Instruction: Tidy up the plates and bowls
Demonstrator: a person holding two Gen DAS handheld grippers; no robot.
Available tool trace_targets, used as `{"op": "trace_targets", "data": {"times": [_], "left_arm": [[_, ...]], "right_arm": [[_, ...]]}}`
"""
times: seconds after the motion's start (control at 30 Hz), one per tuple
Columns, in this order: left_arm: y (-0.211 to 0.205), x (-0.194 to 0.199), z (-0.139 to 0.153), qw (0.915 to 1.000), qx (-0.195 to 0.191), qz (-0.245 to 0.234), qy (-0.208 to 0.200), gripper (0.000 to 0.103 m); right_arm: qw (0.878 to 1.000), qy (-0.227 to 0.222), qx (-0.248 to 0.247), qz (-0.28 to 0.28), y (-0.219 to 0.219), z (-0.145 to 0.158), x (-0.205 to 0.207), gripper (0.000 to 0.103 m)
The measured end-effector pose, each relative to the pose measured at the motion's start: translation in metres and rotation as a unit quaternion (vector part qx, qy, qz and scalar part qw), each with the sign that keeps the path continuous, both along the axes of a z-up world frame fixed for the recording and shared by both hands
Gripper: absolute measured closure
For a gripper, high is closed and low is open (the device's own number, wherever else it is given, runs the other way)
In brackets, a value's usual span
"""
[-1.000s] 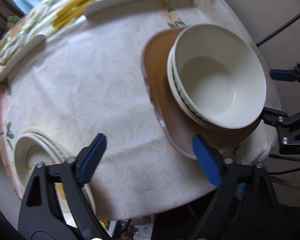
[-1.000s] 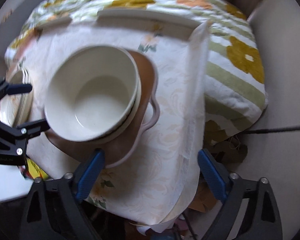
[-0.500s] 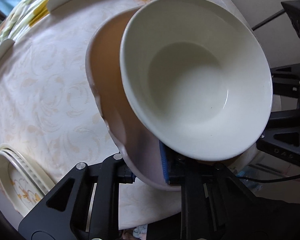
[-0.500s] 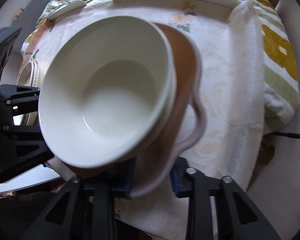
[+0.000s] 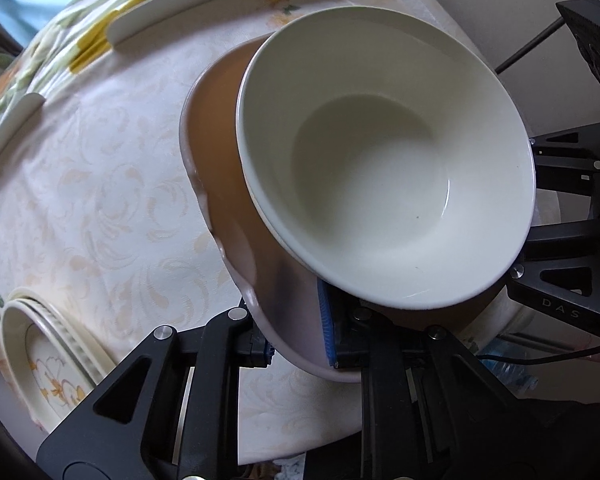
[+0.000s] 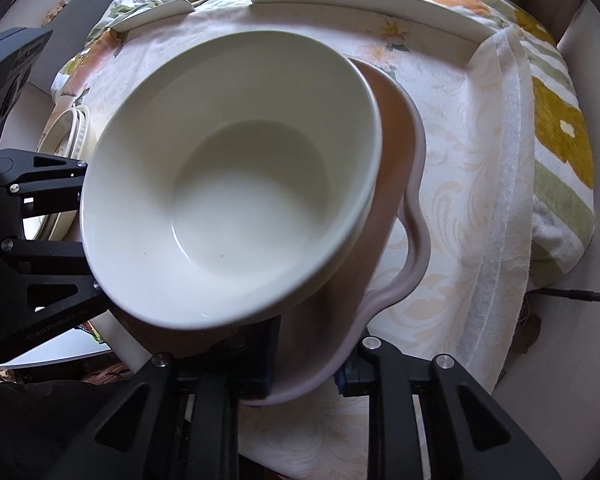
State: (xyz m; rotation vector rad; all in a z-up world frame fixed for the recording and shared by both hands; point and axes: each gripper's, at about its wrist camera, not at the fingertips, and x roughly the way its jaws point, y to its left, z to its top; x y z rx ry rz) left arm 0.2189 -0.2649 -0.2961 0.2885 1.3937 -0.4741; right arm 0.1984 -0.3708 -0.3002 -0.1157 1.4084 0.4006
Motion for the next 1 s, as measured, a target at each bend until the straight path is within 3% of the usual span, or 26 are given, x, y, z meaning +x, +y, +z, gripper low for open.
{"op": "trace_targets", "data": {"times": [0.37, 0.67, 0.8, 1.0], "left_arm": [[0.033, -0.03, 0.07, 0.9979, -0.003, 0.042, -0.048, 0.087], [0.121, -0.05, 0.112, 0.9952, 0.001, 0.057, -0.079, 0.087], [0.173, -0.061, 0.112, 0.9956, 0.006, 0.053, -0.077, 0.087], [0.243, -0.067, 0.084, 0.9972, 0.012, 0.05, -0.054, 0.087]], "right_arm": [[0.998, -0.048, -0.006, 0.043, 0.022, 0.057, -0.005, 0.083], [0.995, -0.078, -0.009, 0.069, 0.102, 0.093, -0.013, 0.083], [0.995, -0.081, -0.005, 0.061, 0.151, 0.093, -0.016, 0.083], [0.996, -0.062, 0.003, 0.057, 0.221, 0.073, -0.021, 0.083]]}}
